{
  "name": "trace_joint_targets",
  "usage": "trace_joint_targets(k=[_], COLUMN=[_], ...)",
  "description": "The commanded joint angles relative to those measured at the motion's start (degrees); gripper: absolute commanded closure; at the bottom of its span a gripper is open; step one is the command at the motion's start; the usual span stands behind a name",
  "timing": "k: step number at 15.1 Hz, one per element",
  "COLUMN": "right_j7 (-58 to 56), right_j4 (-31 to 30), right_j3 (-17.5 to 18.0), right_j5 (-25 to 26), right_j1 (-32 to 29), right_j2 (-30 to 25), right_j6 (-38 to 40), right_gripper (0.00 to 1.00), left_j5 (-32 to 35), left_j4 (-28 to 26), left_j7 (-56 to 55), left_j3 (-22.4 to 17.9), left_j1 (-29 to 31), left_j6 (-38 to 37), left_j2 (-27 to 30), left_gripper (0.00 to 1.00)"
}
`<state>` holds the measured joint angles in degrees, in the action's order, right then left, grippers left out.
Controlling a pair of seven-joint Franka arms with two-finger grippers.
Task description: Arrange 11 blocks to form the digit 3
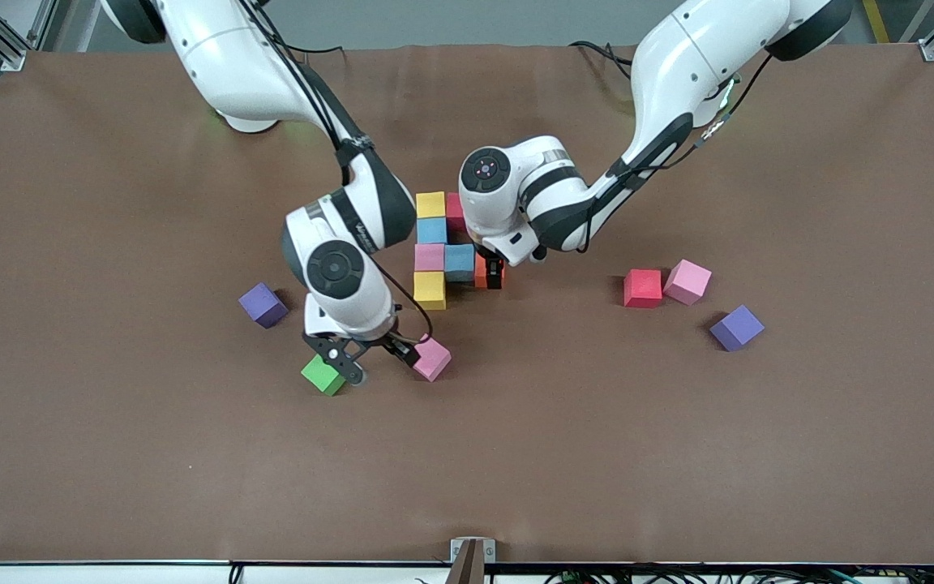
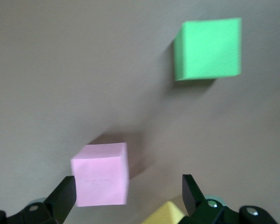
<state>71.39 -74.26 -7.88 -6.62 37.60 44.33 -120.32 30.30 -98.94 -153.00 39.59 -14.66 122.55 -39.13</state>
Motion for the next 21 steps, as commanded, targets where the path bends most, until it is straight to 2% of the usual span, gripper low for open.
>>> trace_joint_targets(k=[1, 5, 7, 10, 14, 15, 16, 19, 21], right_j7=[3.31, 3.4, 3.49, 6.64, 7.62, 7.62, 7.53, 6.75, 4.12], right_j4=[11.4, 11.86, 11.59, 11.33, 9.84, 9.84, 9.75, 9.75, 9.75], right_j3=[-0.55, -0.56, -0.56, -0.38, -0.21, -0.21, -0.21, -0.21, -0.29], right_j5=[0.02, 3.01, 3.01, 2.75, 2.4, 2.4, 2.48, 2.92, 4.5], right_j1=[0.46, 0.46, 0.72, 0.81, 2.12, 2.47, 2.74, 3.09, 3.79], right_j2=[8.92, 10.86, 11.4, 11.92, 11.92, 11.92, 11.92, 11.84, 11.75], right_j6=[0.35, -1.22, -2.37, -3.69, -3.69, -3.78, -3.78, -3.78, -3.78], right_gripper=[0.0, 0.0, 0.0, 0.01, 0.06, 0.1, 0.16, 0.4, 0.61], left_j5=[-4.62, -5.96, -5.96, -5.96, -3.6, -1.32, 0.35, 3.88, 5.72], left_j4=[-2.23, -5.03, -8.19, -15.03, -25.23, -27.43, -29.37, -35.26, -37.81], left_j7=[5.07, 10.34, 13.77, 19.92, 26.43, 27.48, 27.93, 28.02, 27.85], left_j3=[-0.04, 0.65, 4.15, 14.94, 32.96, 35.7, 36.6, 36.69, 36.43], left_j1=[1.46, 8.13, 15.32, 32.35, 59.33, 64.09, 66.57, 70.54, 71.43], left_j6=[-2.92, -3.29, -3.29, -2.5, 1.37, 1.72, 3.03, 10.31, 14.45], left_j2=[5.63, 9.67, 12.05, 14.77, 16.45, 16.11, 15.93, 16.01, 15.84], left_gripper=[0.0, 0.0, 0.0, 0.0, 0.0, 0.0, 0.0, 0.0, 0.0])
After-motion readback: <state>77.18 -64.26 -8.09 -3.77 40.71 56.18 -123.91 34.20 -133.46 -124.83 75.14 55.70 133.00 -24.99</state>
